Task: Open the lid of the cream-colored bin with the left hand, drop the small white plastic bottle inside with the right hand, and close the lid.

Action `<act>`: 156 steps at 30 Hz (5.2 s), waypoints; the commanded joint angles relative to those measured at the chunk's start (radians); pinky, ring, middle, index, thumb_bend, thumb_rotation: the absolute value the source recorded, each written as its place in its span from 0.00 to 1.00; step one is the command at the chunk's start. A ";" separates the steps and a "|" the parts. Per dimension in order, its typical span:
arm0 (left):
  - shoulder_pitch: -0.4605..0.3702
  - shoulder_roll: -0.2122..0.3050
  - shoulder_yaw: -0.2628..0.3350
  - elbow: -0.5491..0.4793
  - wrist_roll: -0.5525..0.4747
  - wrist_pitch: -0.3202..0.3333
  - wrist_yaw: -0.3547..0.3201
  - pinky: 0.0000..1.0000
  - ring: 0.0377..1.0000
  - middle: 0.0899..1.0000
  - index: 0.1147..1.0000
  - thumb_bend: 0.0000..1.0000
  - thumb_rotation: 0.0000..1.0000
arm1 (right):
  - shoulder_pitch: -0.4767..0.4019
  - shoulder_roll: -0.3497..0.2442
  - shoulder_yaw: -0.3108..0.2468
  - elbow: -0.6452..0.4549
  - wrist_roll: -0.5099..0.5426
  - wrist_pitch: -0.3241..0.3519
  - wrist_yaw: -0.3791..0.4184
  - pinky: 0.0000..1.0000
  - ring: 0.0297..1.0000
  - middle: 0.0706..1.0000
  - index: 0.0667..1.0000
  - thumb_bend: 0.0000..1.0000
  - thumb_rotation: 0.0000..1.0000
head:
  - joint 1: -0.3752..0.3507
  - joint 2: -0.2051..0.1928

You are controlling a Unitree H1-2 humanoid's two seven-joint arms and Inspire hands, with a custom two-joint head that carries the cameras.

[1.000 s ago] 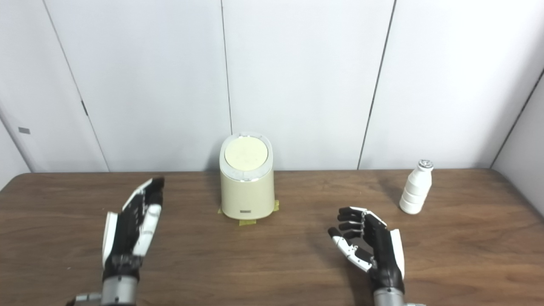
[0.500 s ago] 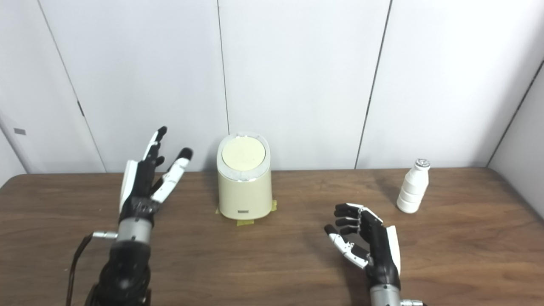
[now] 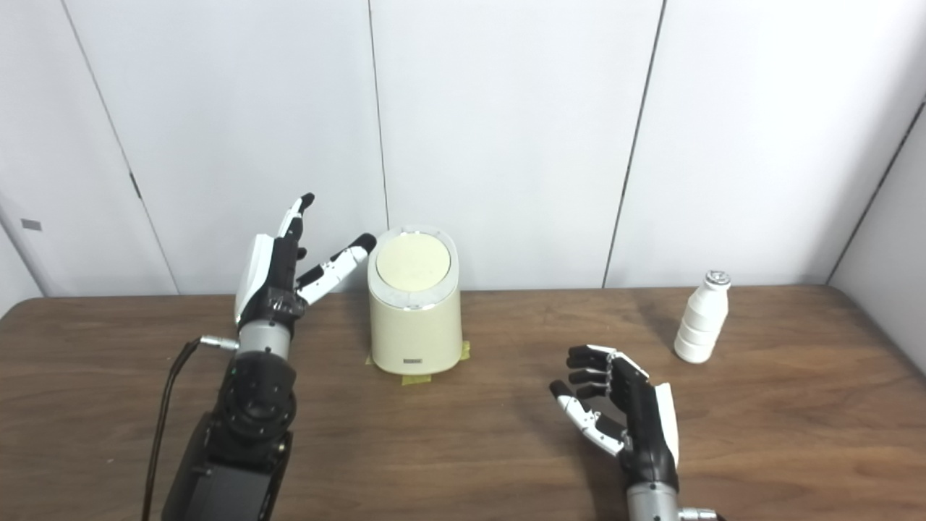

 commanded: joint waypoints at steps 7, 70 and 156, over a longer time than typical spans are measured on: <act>-0.124 0.014 -0.024 0.069 0.101 0.011 0.016 0.99 1.00 1.00 1.00 0.86 0.64 | -0.013 0.007 0.008 0.025 -0.028 -0.040 -0.014 0.49 0.57 0.59 0.58 0.28 0.14 | -0.003 0.002; -0.256 0.030 -0.216 0.452 0.617 0.013 0.064 1.00 1.00 1.00 1.00 1.00 0.03 | -0.001 0.036 0.009 -0.019 -0.054 -0.005 -0.030 0.49 0.56 0.58 0.58 0.28 0.18 | -0.046 0.020; 0.244 0.058 0.250 -0.249 -0.434 -0.321 -0.117 0.71 0.77 0.75 0.72 0.17 0.59 | -0.022 0.047 -0.005 0.013 -0.032 -0.043 -0.052 0.48 0.56 0.58 0.57 0.31 0.17 | -0.057 0.009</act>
